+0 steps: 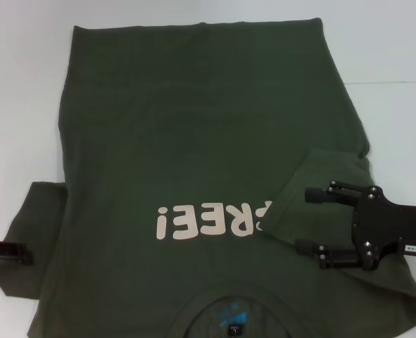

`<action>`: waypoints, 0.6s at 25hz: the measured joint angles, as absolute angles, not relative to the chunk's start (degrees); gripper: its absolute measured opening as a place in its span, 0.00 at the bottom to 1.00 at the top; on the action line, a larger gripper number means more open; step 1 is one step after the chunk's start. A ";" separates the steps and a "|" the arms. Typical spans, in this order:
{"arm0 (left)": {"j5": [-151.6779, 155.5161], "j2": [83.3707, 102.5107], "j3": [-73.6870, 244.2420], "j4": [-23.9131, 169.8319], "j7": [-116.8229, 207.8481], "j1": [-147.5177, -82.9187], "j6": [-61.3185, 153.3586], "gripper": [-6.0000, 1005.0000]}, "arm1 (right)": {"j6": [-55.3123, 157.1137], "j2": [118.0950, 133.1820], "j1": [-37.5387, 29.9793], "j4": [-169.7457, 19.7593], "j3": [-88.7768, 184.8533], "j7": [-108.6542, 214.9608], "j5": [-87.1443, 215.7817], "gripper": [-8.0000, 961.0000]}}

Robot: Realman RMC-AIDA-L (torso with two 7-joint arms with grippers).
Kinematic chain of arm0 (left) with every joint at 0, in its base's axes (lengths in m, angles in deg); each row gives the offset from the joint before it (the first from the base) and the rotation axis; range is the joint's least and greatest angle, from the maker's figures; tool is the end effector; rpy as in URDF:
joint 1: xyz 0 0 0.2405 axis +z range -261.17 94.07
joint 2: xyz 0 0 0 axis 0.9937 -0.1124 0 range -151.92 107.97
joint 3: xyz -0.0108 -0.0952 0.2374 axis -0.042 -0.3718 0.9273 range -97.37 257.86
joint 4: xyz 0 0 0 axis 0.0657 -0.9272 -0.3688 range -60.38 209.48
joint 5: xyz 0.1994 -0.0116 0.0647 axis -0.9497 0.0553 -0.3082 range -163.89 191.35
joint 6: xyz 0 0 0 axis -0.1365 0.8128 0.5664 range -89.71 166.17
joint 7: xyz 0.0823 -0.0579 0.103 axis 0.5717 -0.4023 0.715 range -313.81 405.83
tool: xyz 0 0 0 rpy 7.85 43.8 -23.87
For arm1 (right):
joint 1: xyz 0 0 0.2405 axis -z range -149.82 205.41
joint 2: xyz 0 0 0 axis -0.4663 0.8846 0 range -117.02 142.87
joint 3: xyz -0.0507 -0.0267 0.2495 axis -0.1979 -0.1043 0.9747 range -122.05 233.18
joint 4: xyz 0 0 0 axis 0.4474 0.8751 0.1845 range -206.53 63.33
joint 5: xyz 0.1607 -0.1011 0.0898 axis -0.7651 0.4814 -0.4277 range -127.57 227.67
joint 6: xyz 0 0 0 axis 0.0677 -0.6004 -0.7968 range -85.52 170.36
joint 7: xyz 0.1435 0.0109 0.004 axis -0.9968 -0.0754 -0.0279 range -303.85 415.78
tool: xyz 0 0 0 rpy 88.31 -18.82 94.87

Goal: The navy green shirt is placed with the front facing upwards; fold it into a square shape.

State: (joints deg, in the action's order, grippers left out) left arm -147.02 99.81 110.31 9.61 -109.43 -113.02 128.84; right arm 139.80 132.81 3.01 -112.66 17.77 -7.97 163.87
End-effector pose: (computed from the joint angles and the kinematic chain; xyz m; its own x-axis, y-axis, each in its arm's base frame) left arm -0.3345 0.3118 0.0706 -0.0722 0.9393 0.3355 0.9333 0.1822 -0.3094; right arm 0.2739 0.2957 0.0091 0.8494 -0.1154 -0.5150 -0.2587 -0.9416 -0.2157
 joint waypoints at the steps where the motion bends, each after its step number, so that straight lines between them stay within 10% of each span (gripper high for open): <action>1: -147.02 99.82 110.32 10.08 -109.34 -113.35 128.71 0.88 | 139.80 132.81 3.01 -112.64 17.78 -8.05 163.87 0.94; 15: -146.99 99.97 112.24 10.75 -108.86 -114.22 127.59 0.88 | 139.80 132.72 3.43 -112.65 18.11 -8.46 163.72 0.94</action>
